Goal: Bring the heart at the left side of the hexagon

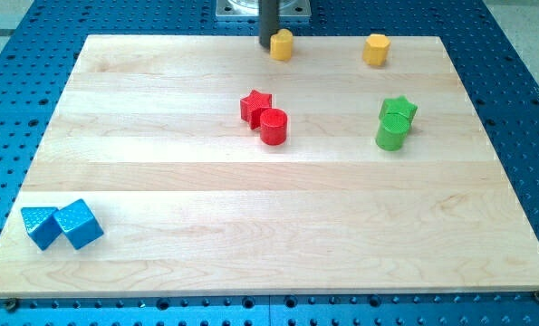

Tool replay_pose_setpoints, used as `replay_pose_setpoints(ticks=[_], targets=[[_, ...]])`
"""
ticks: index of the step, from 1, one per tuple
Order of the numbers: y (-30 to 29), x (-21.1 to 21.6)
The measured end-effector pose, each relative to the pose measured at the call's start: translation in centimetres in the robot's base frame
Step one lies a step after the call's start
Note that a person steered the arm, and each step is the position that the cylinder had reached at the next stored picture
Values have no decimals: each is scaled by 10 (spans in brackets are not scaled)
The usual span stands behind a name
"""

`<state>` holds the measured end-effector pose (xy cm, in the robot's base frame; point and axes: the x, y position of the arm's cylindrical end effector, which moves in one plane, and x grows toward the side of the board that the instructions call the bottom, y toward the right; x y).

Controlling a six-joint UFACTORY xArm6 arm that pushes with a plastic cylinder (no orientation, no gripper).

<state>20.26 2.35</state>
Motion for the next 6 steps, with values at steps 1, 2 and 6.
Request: replay_pose_setpoints(ticks=[1, 2, 6], targets=[[21, 11], [38, 28], [-29, 88]])
